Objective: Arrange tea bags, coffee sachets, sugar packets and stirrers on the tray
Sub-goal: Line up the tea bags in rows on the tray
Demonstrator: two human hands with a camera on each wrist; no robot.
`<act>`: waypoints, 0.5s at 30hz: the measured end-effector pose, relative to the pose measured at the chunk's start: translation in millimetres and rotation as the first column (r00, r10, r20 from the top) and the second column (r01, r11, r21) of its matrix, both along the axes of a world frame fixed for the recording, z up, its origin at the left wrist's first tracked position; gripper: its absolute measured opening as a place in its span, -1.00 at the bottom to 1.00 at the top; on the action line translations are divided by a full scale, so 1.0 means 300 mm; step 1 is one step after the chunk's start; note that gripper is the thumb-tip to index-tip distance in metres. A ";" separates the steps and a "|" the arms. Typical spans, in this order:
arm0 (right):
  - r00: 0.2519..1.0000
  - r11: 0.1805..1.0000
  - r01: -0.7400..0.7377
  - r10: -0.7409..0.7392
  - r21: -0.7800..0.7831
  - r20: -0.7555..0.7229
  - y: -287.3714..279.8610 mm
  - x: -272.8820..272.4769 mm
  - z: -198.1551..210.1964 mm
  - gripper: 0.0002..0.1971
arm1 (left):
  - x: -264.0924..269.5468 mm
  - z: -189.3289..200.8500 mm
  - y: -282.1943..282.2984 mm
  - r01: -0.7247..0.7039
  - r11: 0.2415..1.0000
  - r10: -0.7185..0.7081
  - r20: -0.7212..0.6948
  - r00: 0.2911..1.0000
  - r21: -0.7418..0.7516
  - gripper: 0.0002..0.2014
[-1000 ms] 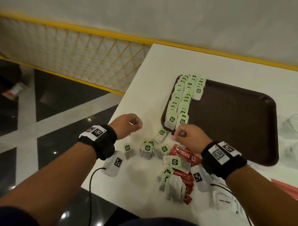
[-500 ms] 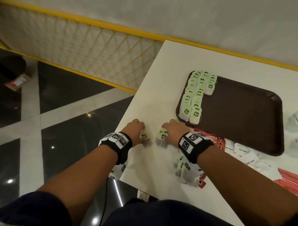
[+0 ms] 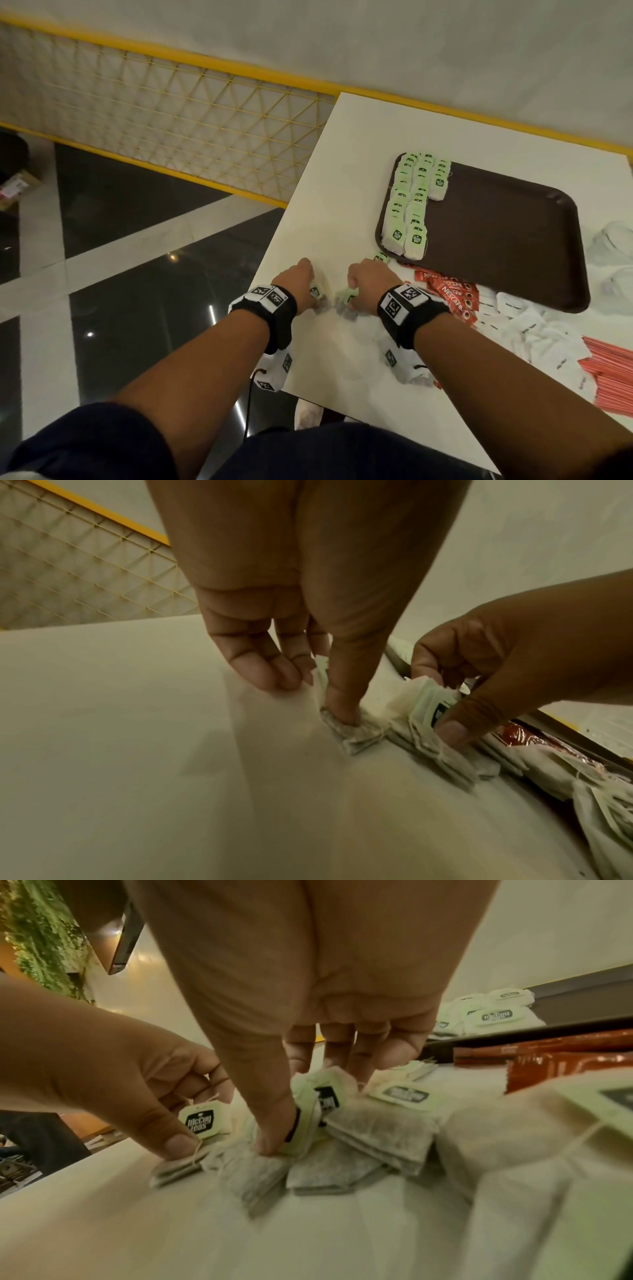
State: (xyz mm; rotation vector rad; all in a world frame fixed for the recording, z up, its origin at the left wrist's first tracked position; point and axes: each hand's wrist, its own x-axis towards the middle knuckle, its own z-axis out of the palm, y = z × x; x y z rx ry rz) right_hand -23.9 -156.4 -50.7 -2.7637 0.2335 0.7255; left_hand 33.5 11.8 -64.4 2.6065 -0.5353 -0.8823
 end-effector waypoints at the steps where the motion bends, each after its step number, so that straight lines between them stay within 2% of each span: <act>1: 1.000 1.000 0.003 -0.003 0.018 0.001 0.002 -0.005 0.002 -0.73 | 0.003 0.000 0.005 -0.005 1.000 0.005 -0.007 1.000 0.005 -0.50; 4: 0.999 0.996 0.031 -0.032 0.089 0.011 -0.002 -0.023 0.002 -0.68 | 0.017 -0.003 0.016 0.002 1.000 -0.002 -0.015 1.000 0.014 -0.62; 7: 0.995 0.982 0.072 -0.084 0.173 0.062 -0.014 -0.030 0.029 -0.78 | 0.031 0.009 0.028 -0.049 0.991 0.043 -0.048 0.998 -0.122 -0.85; 9: 0.986 0.968 0.106 -0.132 0.229 0.102 -0.029 -0.033 0.061 -0.86 | 0.042 0.023 0.030 -0.113 0.966 0.088 -0.114 0.989 -0.232 -0.85; 11: 0.978 0.954 0.128 -0.167 0.272 0.124 -0.043 -0.035 0.097 -0.84 | 0.056 0.045 0.025 -0.161 0.936 0.116 -0.158 0.981 -0.314 -0.82; 15: 0.977 0.944 0.100 -0.152 0.314 0.147 -0.054 -0.035 0.195 -0.80 | 0.085 0.108 -0.005 -0.129 0.896 0.091 -0.107 0.990 -0.426 -0.85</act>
